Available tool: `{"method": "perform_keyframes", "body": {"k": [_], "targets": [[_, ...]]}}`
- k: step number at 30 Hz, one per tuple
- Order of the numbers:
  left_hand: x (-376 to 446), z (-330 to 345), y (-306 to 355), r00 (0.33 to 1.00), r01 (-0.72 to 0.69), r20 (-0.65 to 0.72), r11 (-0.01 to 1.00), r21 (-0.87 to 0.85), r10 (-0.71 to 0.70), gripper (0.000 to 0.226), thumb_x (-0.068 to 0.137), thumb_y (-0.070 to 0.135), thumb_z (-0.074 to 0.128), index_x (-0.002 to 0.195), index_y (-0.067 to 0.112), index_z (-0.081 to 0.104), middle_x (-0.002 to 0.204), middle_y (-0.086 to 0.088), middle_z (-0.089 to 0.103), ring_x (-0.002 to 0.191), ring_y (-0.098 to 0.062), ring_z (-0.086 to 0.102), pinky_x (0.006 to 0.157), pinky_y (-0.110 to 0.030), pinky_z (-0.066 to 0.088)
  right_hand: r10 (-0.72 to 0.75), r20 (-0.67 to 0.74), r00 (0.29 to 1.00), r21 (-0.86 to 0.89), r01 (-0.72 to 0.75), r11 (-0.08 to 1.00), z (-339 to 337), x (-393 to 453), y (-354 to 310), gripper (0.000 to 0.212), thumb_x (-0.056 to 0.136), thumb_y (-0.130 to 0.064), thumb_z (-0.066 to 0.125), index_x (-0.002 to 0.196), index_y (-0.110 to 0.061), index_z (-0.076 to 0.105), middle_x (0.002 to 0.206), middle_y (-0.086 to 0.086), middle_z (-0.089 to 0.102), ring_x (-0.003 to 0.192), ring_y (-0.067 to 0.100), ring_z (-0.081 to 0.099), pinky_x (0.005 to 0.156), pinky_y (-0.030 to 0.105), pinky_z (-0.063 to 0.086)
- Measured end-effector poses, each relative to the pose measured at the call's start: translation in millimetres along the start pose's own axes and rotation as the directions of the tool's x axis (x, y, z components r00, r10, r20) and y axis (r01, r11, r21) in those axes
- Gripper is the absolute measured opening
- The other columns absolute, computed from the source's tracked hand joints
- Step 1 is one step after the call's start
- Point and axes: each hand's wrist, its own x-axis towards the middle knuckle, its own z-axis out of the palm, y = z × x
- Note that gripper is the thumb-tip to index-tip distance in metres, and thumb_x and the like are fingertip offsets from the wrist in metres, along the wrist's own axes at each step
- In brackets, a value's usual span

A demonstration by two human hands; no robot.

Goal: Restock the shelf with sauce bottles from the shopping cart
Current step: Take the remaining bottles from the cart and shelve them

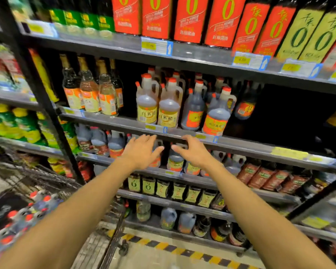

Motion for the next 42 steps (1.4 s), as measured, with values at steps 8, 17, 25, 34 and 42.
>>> {"method": "perform_keyframes", "body": {"k": [8, 17, 25, 34, 42], "targets": [[-101, -31, -123, 0.962, 0.223, 0.097, 0.936, 0.272, -0.257, 0.084, 0.099, 0.071, 0.007, 0.164, 0.019, 0.011, 0.172, -0.008, 0.009, 0.158, -0.028, 0.007, 0.126, -0.054, 0.012, -0.236, 0.236, 0.943, -0.508, 0.326, 0.797, 68, 28, -96, 0.078, 0.098, -0.069, 0.039, 0.146, -0.008, 0.045, 0.148, 0.019, 0.048, 0.137, 0.037, 0.042, 0.112, 0.048, 0.038], [-229, -13, -235, 0.772, 0.593, 0.081, 0.76, 0.265, -0.631, 0.086, 0.095, 0.073, 0.0, 0.164, 0.023, 0.012, 0.171, -0.009, 0.009, 0.158, -0.03, 0.006, 0.123, -0.062, 0.006, -0.429, 0.462, 0.776, -0.478, 0.625, 0.617, 177, 59, -206, 0.082, 0.098, -0.073, 0.03, 0.149, -0.01, 0.042, 0.154, 0.021, 0.04, 0.146, 0.039, 0.031, 0.117, 0.051, 0.031], [-286, 14, -294, 0.551, 0.789, 0.14, 0.568, 0.233, -0.823, 0.087, 0.094, 0.074, 0.0, 0.164, 0.023, 0.007, 0.171, -0.01, 0.009, 0.158, -0.029, 0.004, 0.124, -0.061, -0.001, -0.53, 0.613, 0.586, -0.401, 0.809, 0.43, 274, 100, -293, 0.084, 0.097, -0.074, 0.03, 0.149, -0.009, 0.043, 0.156, 0.021, 0.038, 0.145, 0.038, 0.033, 0.118, 0.048, 0.031], [-308, 92, -362, 0.321, 0.887, 0.297, 0.395, 0.239, -0.899, 0.092, 0.092, 0.077, 0.001, 0.164, 0.021, 0.012, 0.171, -0.009, 0.01, 0.159, -0.028, 0.003, 0.124, -0.06, -0.005, -0.524, 0.79, 0.318, -0.224, 0.946, 0.236, 414, 146, -341, 0.098, 0.091, -0.083, 0.019, 0.153, -0.01, 0.04, 0.158, 0.021, 0.036, 0.146, 0.036, 0.033, 0.118, 0.044, 0.027], [-321, 179, -403, 0.228, 0.929, 0.367, 0.315, 0.197, -0.902, 0.116, 0.066, 0.067, -0.026, 0.163, 0.017, 0.012, 0.172, -0.01, 0.005, 0.159, -0.027, 0.001, 0.125, -0.053, -0.002, -0.492, 0.868, 0.064, -0.039, 0.997, 0.062, 557, 149, -323, 0.075, 0.102, -0.059, 0.037, 0.152, -0.003, 0.037, 0.156, 0.024, 0.037, 0.146, 0.038, 0.03, 0.125, 0.046, 0.016]]}}
